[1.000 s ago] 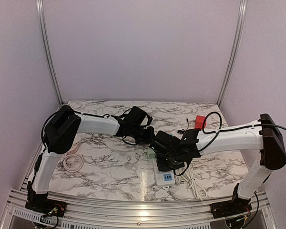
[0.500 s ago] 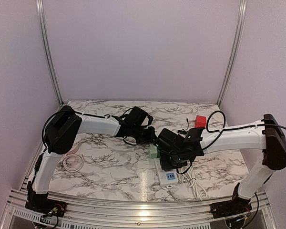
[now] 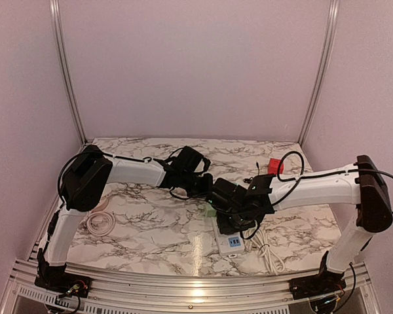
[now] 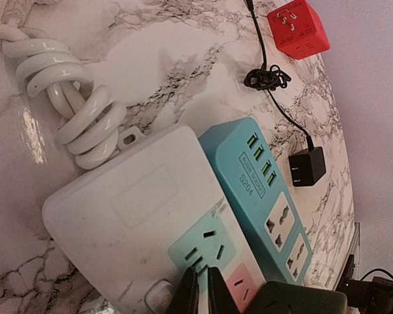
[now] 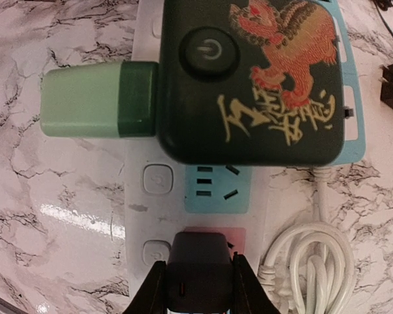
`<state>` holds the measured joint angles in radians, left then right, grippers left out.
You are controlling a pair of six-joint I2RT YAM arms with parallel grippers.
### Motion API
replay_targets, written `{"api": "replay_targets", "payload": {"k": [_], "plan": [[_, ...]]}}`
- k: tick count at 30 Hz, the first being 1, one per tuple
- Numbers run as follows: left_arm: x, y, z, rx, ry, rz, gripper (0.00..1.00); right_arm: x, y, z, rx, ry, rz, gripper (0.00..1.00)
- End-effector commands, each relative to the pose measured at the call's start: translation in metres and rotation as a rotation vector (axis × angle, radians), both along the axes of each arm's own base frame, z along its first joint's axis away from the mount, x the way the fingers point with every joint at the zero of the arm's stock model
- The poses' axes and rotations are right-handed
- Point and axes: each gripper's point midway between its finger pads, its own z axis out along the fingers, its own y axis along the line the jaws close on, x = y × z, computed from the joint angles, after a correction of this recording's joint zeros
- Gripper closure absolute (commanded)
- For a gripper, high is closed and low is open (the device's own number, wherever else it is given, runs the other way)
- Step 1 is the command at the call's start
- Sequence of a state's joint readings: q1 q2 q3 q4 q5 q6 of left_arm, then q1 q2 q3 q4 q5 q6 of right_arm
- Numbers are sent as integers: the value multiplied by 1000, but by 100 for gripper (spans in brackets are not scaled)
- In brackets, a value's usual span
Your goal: Pull the plug off the socket
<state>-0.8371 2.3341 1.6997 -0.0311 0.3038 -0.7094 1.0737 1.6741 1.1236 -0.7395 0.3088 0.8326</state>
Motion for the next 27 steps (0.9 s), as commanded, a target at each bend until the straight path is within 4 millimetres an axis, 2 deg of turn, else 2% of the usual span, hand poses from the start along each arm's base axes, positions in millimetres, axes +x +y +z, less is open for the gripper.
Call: {"api": "replay_targets", "payload": {"k": [1, 4, 7, 18, 23, 27], "plan": [[-44, 60, -117, 325, 200, 14, 91, 16, 1, 23, 137, -45, -24, 99], [-46, 61, -119, 327, 205, 14, 91, 14, 1, 24, 209, -29, -23, 99], [-46, 61, -120, 326, 208, 14, 91, 14, 2, 25, 209, -24, -20, 99], [-49, 61, -123, 327, 218, 12, 91, 12, 13, 32, 15, -85, 19, 100], [-49, 61, -123, 325, 220, 11, 91, 13, 8, 29, 55, -70, 11, 100], [-50, 61, -122, 326, 218, 9, 91, 13, 0, 36, 102, -67, 2, 100]]}}
